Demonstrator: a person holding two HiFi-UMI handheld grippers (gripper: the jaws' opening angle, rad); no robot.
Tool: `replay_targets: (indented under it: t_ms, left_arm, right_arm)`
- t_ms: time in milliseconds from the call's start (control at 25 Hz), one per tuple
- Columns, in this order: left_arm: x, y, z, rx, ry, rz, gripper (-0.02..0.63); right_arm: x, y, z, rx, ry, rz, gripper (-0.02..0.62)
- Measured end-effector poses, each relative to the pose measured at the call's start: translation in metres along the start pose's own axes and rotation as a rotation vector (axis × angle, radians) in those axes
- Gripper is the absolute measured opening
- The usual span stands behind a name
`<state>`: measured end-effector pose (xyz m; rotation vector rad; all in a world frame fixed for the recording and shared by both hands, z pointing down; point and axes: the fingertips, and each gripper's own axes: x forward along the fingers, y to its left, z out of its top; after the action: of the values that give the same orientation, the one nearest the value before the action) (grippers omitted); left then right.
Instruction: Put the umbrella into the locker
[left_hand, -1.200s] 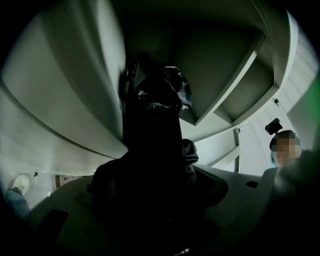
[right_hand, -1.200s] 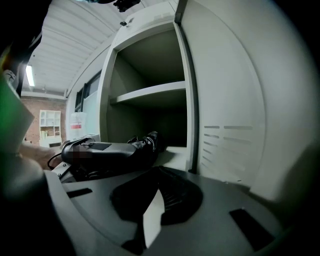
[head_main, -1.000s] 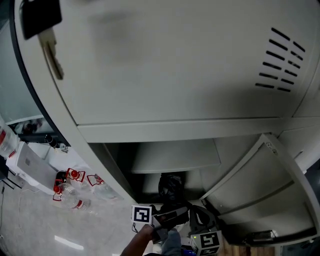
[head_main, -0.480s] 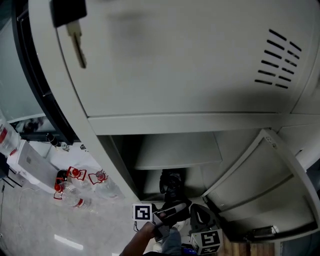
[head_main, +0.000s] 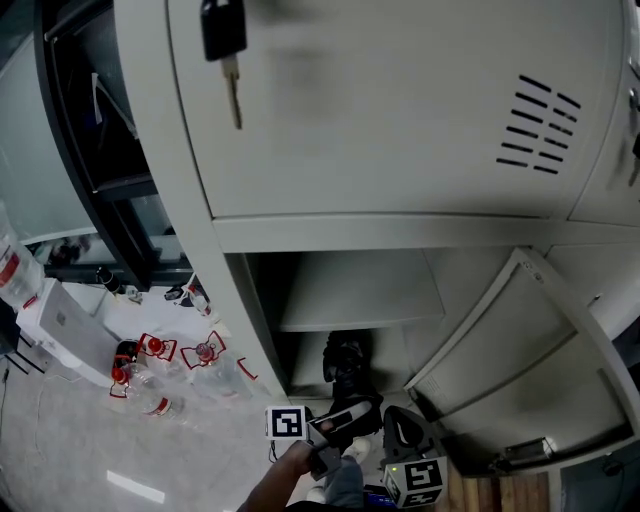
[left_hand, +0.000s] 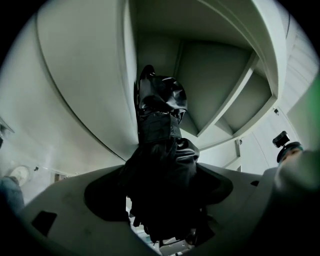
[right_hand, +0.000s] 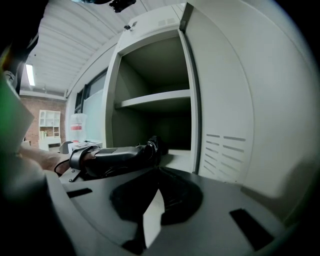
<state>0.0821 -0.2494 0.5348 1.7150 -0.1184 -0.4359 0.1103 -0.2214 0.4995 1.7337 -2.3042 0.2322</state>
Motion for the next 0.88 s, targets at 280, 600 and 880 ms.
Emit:
replay_targets:
  t_ms: [280, 600, 880]
  left_arm:
    - [-0.017, -0.006, -0.001, -0.015, -0.05, -0.004, 0.356]
    - [-0.04, -0.009, -0.011, 0.036, -0.071, 0.048, 0.354]
    - [-0.055, -0.021, -0.018, 0.077, -0.087, 0.063, 0.347]
  right_arm:
    - [-0.008, 0.003, 0.006, -0.014, -0.023, -0.011, 0.0]
    - [-0.017, 0.018, 0.013, -0.038, -0.048, -0.005, 0.0]
    - [-0.022, 0.025, 0.021, -0.034, -0.084, -0.004, 0.0]
